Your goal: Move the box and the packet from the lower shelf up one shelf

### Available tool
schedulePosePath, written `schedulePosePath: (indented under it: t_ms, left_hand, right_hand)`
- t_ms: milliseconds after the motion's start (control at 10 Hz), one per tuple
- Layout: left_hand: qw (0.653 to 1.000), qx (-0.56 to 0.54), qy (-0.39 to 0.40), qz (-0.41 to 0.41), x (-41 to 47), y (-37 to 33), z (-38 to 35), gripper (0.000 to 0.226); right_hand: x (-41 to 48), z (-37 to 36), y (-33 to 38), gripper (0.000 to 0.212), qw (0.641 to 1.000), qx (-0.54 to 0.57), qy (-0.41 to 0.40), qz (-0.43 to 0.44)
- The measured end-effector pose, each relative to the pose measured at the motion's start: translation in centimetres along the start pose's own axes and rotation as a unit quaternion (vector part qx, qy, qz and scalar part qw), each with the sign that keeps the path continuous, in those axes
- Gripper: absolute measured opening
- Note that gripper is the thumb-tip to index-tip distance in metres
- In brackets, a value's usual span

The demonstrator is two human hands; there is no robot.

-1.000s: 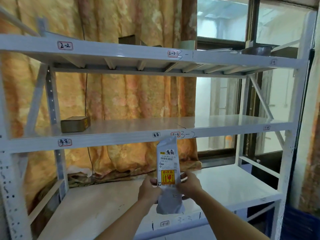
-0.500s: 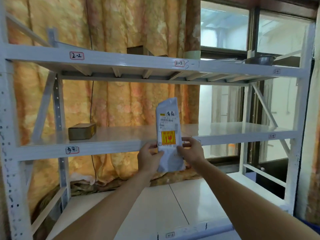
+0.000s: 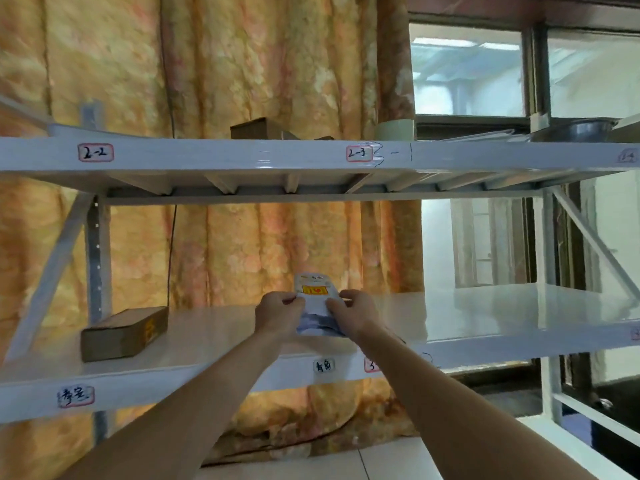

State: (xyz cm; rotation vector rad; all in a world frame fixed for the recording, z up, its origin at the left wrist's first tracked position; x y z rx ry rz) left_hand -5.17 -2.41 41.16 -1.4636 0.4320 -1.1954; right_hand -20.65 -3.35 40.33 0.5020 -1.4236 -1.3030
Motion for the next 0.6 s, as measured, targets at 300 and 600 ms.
schedulePosePath:
  t_ms: [300, 600]
  left_hand:
    - [0.989, 0.150, 0.020, 0.000, 4.0, 4.0, -4.6, 0.024]
    - [0.994, 0.112, -0.003, -0.007, 1.7, 2.5, -1.7, 0.034]
  right_hand:
    - [4.3, -3.6, -4.4, 0.017, 0.994, -0.101, 0.025, 0.014]
    - [3.2, -1.5, -2.7, 0.049, 0.994, -0.106, 0.020, 0.022]
Point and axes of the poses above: each hand's wrist, its own x-axis towards the middle knuckle, its own z-axis out of the back of the hand, y = z × x, the point moved 5 cm from there along x, towards the middle knuckle, and after that the axes turned 11 degrees about -y, right-handed, at the moved point
